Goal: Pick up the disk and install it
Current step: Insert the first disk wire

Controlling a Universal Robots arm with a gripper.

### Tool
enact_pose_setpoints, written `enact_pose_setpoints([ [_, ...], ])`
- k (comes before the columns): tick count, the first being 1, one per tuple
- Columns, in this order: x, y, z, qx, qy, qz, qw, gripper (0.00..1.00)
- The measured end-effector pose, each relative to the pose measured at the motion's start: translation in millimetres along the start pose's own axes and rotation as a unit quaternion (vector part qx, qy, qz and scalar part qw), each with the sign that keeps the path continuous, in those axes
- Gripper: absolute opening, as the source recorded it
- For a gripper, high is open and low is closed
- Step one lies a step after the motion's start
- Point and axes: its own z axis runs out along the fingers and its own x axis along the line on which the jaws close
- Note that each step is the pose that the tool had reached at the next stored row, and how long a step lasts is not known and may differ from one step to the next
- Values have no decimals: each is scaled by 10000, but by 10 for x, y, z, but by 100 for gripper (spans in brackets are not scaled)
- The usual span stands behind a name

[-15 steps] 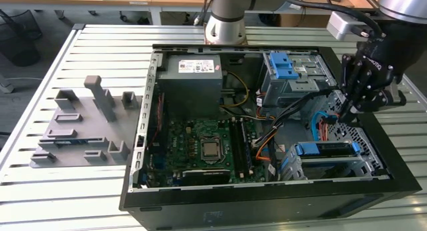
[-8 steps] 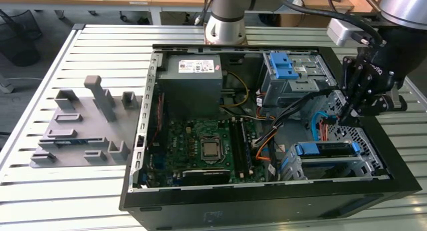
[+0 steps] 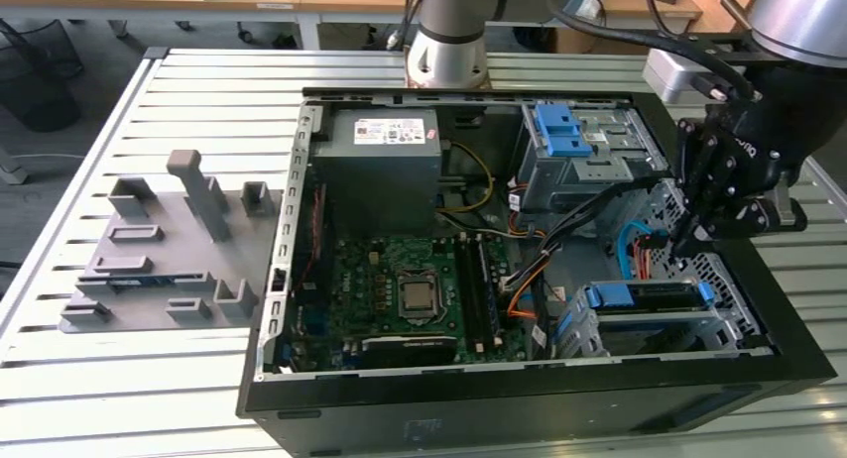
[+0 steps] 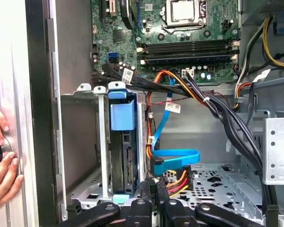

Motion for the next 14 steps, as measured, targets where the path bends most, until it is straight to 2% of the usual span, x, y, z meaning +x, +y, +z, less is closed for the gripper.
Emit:
enact_pose_setpoints([
  [4, 1, 8, 1, 2, -3, 0, 10000, 16],
  [5, 1, 11, 3, 3, -15, 1, 10000, 16],
  [6, 1, 12, 7, 2, -47, 2, 10000, 16],
  [7, 1, 12, 9, -1, -101, 5, 9999, 16],
  [10, 19, 12, 14, -8, -309, 13, 9995, 16],
  [11, 38, 11, 17, -9, -346, 14, 9994, 16],
  [14, 91, 9, 25, -10, -354, 15, 9994, 16],
])
